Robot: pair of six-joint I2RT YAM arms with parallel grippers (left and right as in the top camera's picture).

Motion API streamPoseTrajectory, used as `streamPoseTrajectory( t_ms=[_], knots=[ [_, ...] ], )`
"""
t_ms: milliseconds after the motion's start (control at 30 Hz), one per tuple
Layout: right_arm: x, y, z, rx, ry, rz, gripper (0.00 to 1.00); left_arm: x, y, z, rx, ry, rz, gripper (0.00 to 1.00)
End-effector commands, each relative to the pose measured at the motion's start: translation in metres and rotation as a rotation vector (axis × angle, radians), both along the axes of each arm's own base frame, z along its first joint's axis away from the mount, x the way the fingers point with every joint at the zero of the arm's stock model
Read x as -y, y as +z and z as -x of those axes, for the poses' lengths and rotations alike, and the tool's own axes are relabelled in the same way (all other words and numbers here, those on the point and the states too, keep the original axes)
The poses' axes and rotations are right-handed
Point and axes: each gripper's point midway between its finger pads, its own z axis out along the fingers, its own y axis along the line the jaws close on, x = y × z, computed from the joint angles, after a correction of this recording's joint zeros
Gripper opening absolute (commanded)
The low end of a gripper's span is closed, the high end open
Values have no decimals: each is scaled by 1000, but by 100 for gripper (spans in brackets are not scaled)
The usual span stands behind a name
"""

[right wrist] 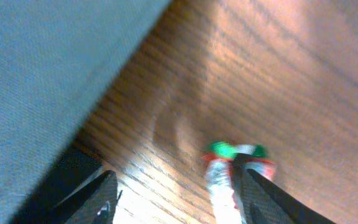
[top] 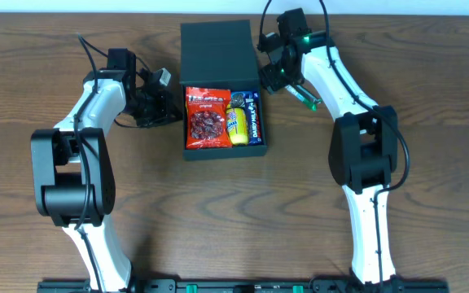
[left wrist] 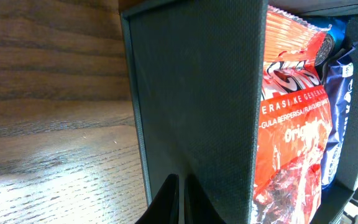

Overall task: Pack container
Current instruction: 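Reach the right gripper to the green gum stick and grasp it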

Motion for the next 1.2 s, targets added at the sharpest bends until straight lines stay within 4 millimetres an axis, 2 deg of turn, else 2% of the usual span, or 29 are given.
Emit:
streamPoseTrajectory(
  t_ms=[0,167,367,600,767,900,1067,1167],
  knots=[
    [-11,29,-4,53,11,-28,62,3,-4,4,-19,-3,5,6],
    [-8,30,-7,61,5,-25,62,3,-4,3,-18,-2,4,6],
    [18,26,-15,96,-11,90,66,3,-4,1,-9,-2,4,6],
    [24,14,-7,82,121,145,66,3,-4,1,-9,4,5,7],
    [21,5,5,49,216,140,65,3,-4,1,-9,4,5,7],
    [22,-5,10,33,239,147,63,3,-4,1,-9,4,5,7],
    [24,-9,7,48,234,146,61,3,-4,1,-9,4,5,7],
    [27,-16,6,50,228,146,50,3,-4,1,-10,4,5,7]
  ],
)
